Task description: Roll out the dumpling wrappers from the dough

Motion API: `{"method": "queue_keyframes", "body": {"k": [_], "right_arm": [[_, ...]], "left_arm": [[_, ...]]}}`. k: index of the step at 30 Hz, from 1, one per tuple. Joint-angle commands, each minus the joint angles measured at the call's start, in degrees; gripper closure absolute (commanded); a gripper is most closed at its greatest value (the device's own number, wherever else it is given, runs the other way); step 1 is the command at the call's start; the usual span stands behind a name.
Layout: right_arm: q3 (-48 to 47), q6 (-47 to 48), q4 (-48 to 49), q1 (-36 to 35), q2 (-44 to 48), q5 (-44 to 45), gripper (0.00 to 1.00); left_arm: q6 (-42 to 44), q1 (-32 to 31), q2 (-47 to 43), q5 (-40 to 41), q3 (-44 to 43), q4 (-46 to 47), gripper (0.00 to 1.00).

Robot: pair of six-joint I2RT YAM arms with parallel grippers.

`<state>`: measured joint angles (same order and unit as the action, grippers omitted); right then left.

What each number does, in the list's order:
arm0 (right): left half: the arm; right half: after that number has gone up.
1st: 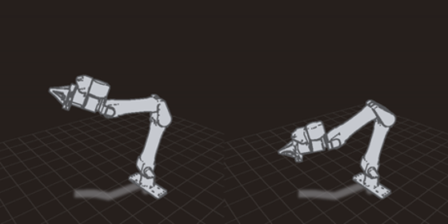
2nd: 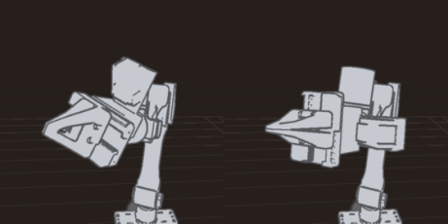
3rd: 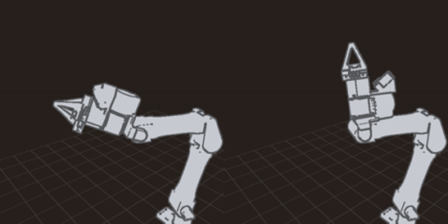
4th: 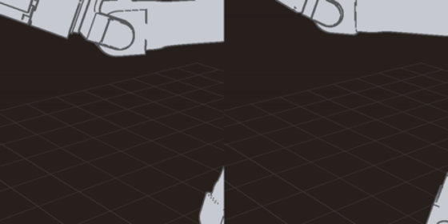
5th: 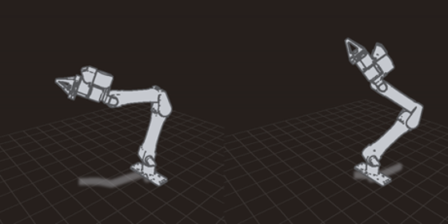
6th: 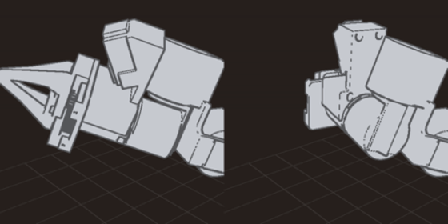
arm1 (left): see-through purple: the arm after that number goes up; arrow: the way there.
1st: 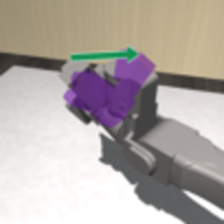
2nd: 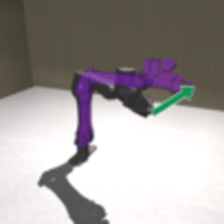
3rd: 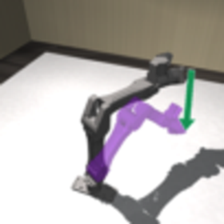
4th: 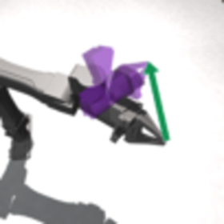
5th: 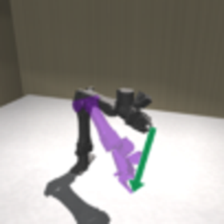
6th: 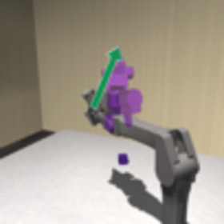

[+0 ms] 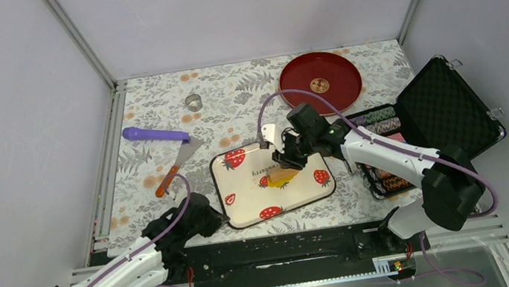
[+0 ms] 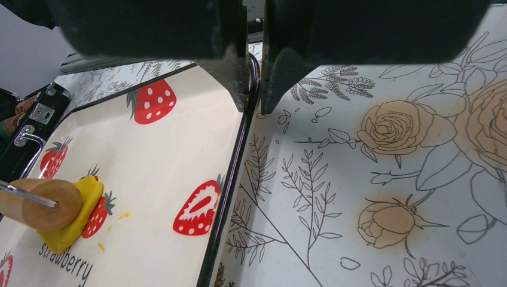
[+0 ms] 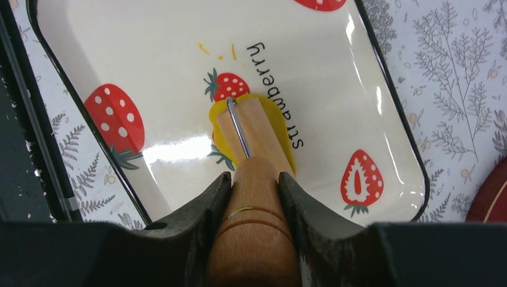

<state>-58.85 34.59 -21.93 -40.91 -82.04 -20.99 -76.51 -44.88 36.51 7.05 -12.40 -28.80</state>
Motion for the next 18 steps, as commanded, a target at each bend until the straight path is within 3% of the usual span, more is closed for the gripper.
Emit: {"method": "queue_keyframes", "body": {"k": [1, 18], "right_arm": [[3.28, -0.15, 4.26, 1.69, -0.46, -2.41, 1.00], [4.85, 3.76, -5.91, 3.16, -2.38, -5.26, 1.00]], "left_arm": [[0.08, 0.89, 1.29, 2.20, 1.21, -2.82, 1.00], [0.13, 1.00, 1.58, 2.26, 1.11, -2.85, 1.00]]}}
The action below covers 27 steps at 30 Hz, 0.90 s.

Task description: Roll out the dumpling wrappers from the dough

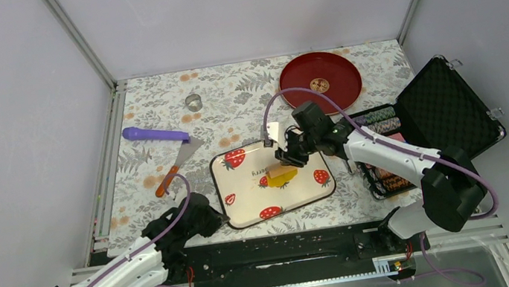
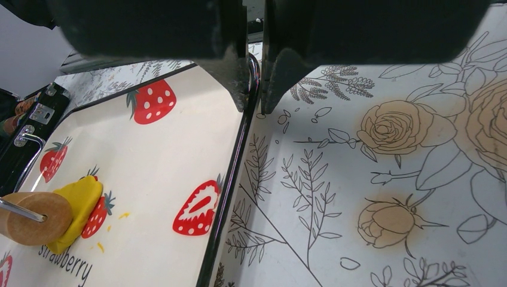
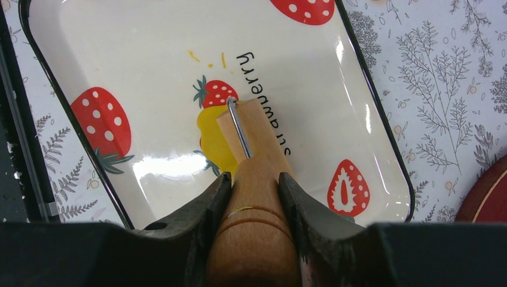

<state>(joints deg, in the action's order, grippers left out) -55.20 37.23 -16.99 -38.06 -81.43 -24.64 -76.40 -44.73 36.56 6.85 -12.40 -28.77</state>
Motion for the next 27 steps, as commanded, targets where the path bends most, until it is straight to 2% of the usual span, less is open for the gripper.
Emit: {"method": "queue_keyframes", "body": {"k": [1, 18, 27], "right_arm": [[1.12, 1.43, -11.80, 0.22, -3.19, -1.63, 1.00], [-3.29, 0.67, -22.10, -1.62, -10.70, 0.07, 1.00], [-2.72, 1.26, -23.87, -3.30, -12.15, 1.72, 1.00]], "left_arm": [[0.02, 0.86, 1.60, 2.40, 1.15, -2.79, 1.00], [0.12, 0.84, 1.81, 2.33, 1.07, -2.79, 1.00], [0.11, 0.85, 1.78, 2.36, 1.09, -2.78, 1.00]]}}
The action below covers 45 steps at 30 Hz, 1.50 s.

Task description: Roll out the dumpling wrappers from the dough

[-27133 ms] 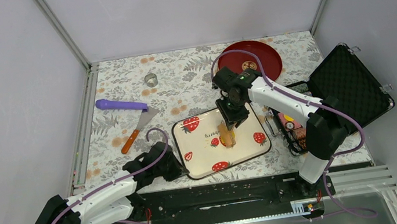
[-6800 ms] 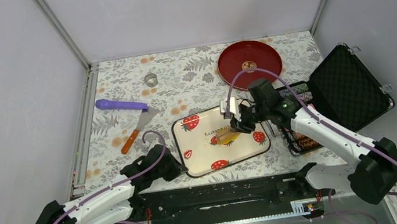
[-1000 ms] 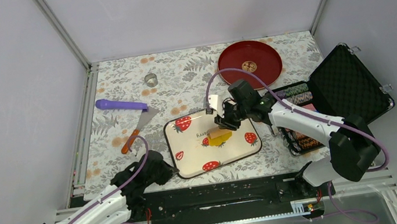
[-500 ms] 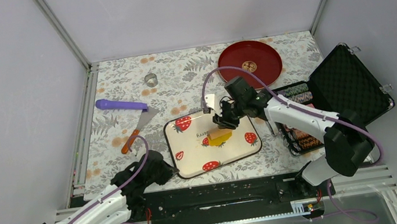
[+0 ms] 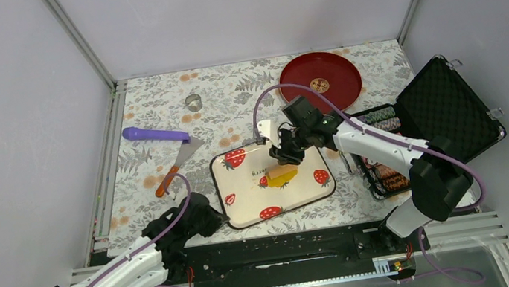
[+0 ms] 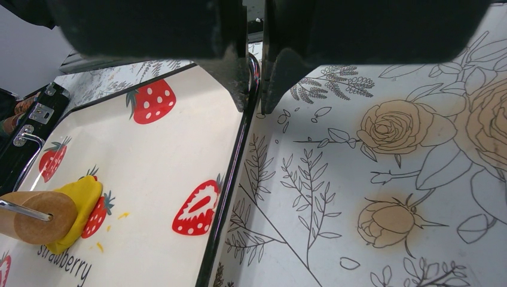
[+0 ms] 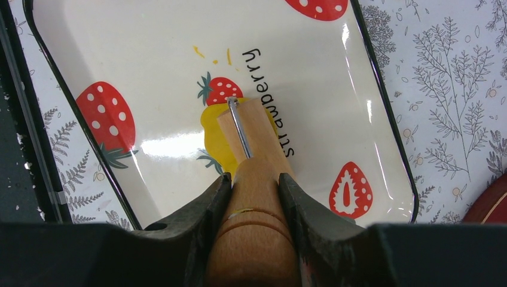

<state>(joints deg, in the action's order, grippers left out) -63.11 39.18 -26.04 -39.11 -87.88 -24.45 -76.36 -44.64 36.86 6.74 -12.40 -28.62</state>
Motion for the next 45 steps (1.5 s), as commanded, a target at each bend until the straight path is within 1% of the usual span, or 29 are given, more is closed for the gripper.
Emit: {"method": "queue_keyframes", "body": {"k": [1, 11, 25, 45], "right_arm": [[5.23, -0.50, -15.22, -2.49, -5.83, 1.79, 1.00], [6.46, -1.08, -17.21, -3.64, -7.41, 2.30, 1.00], [9.38, -1.29, -18.09, -3.76, -4.90, -1.20, 1.00], [12.39, -1.96, -20.15, -3.98, -2.13, -3.01, 1.00]], "left_arm": [[0.07, 0.74, 1.44, 2.48, 1.07, -2.95, 1.00], [0.07, 0.83, 1.30, 2.44, 1.15, -2.98, 1.00], [0.03, 0.83, 1.12, 2.44, 1.10, -3.04, 1.00], [-0.11, 0.87, 0.84, 2.45, 1.24, -3.15, 1.00]]}}
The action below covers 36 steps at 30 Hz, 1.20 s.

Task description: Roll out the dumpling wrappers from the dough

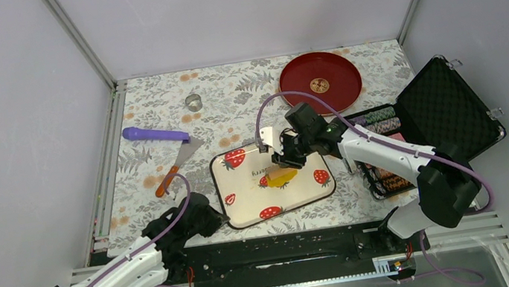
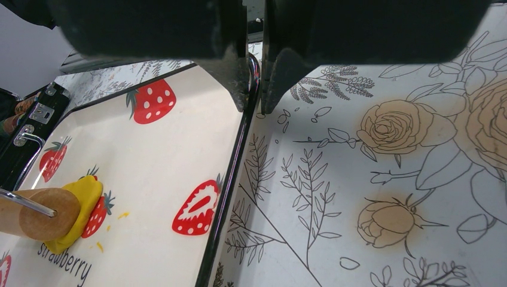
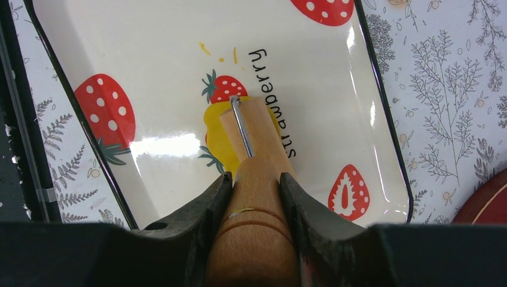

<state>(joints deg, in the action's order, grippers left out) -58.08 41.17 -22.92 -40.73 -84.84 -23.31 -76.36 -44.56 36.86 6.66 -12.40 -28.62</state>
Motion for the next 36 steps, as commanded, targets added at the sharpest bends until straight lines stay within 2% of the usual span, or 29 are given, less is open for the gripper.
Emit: {"method": "queue_keyframes", "body": {"k": [1, 36], "right_arm": [[7.43, -3.98, -23.42, -2.43, -5.08, -4.26, 1.00], [8.07, -4.34, -29.43, -3.18, -2.28, -4.46, 1.00]], "left_arm": [[-0.11, 0.73, 0.80, 2.57, 1.27, -3.16, 1.00], [-0.37, 0.74, 0.23, 2.72, 1.42, -3.46, 1.00]]}}
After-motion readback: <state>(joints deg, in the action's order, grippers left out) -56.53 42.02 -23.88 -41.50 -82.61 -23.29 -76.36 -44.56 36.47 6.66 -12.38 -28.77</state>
